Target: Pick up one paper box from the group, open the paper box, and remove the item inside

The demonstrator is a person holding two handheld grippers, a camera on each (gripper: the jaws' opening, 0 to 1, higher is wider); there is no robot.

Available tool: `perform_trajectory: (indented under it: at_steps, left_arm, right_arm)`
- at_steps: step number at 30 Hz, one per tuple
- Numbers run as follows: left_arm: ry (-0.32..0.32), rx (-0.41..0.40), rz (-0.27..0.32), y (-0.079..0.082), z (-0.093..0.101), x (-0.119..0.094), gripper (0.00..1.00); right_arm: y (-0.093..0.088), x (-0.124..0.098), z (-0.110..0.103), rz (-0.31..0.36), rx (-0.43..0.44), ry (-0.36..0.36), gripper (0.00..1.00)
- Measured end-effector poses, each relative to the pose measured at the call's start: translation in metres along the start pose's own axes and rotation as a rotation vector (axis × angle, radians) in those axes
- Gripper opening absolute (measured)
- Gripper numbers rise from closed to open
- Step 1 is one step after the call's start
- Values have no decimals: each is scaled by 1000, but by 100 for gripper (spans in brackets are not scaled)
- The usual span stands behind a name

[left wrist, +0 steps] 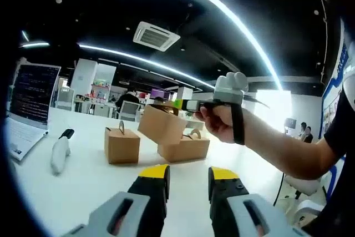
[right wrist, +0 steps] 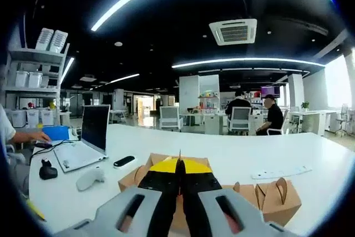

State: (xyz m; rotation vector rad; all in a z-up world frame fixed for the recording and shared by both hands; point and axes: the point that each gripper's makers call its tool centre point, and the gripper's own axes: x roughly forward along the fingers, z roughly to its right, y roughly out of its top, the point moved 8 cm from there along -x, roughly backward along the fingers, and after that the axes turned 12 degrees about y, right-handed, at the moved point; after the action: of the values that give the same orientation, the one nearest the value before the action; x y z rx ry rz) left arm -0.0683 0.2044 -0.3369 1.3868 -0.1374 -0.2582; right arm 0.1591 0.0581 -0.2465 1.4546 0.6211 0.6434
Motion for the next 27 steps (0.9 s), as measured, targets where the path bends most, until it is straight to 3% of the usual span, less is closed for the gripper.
perform_trajectory:
  at_steps: [5, 16, 19, 27]
  left_arm:
    - [9, 2, -10, -1, 1, 1, 30]
    - [3, -1, -22, -3, 10, 1, 30]
    - [2, -3, -20, -3, 12, 1, 30]
    - [-5, 7, -33, -4, 15, 1, 30]
  right_arm:
    - [7, -11, 0, 25, 1, 29, 2]
    - [6, -30, -3, 86, -15, 229, 2]
    - [8, -36, -4, 99, -94, 259, 2]
    - [6, -51, -7, 107, -151, 427, 2]
